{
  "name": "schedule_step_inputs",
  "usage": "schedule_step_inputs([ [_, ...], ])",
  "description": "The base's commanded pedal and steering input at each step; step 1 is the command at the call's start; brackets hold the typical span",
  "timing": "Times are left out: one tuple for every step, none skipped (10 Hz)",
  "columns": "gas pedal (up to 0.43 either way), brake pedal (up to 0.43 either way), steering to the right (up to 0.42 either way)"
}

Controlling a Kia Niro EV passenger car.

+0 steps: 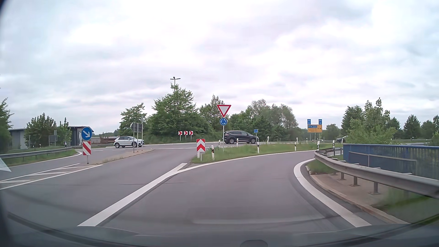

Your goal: Follow the waypoints while adhering to traffic rules and regulations

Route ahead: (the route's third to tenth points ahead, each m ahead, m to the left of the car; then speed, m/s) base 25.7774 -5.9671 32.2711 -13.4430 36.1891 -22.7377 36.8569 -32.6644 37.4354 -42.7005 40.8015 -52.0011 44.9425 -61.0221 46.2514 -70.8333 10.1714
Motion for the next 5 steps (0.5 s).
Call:
schedule_step_inputs([
  [0.0, 0.061, 0.057],
  [0.0, 0.006, 0.058],
  [0.0, 0.0, 0.058],
  [0.0, 0.0, 0.06],
  [0.0, 0.0, 0.066],
])
